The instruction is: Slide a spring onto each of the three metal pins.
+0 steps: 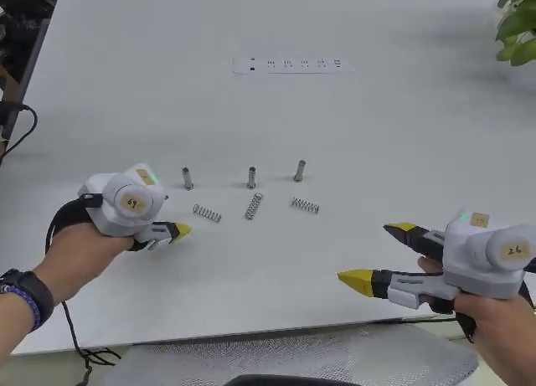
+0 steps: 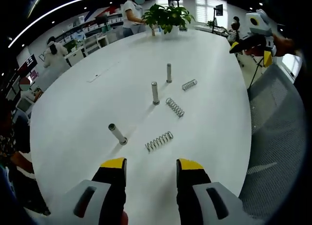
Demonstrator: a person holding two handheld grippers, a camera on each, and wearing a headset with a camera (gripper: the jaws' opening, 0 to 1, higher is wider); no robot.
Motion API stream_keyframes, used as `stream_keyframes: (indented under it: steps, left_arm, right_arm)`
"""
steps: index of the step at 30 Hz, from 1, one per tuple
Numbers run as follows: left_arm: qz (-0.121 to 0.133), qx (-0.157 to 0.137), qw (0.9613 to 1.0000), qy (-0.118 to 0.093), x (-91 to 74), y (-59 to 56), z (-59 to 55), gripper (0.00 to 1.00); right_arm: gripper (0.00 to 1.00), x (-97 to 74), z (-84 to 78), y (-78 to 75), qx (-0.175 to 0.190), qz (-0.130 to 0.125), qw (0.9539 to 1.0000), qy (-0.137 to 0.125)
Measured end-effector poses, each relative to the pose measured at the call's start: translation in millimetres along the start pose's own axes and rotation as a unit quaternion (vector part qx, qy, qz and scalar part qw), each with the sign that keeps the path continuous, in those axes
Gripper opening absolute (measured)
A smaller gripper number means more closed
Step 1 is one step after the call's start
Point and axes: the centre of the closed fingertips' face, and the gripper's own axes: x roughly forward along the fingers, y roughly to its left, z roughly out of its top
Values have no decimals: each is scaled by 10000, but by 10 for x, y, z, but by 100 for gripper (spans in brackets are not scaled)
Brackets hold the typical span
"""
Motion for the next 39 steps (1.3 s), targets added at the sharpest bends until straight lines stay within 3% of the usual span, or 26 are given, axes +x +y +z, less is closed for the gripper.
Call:
stream_keyframes:
  steps: [4, 17, 26, 31, 39]
  left_arm:
    - [-96, 315, 9994, 79, 73, -28, 17, 34]
    - [-501, 811, 9951, 266, 343, -169, 52, 35]
    - [-759, 699, 9940, 368, 522, -258, 54, 35]
    - [-902, 529, 9936, 437, 529, -287, 7, 34]
    - [-1004, 530, 9922, 510, 460, -303, -78, 27]
  right_arm:
    - [76, 2, -11, 3, 5, -3, 10000, 12]
    - [76, 28, -21, 21, -20, -6, 10000, 42]
    - [76, 59, -4, 38, -30, 12, 10000, 41]
    - [76, 60, 20, 35, -57, 8, 10000, 27]
    - [76, 55, -30, 41, -54, 12, 10000, 67]
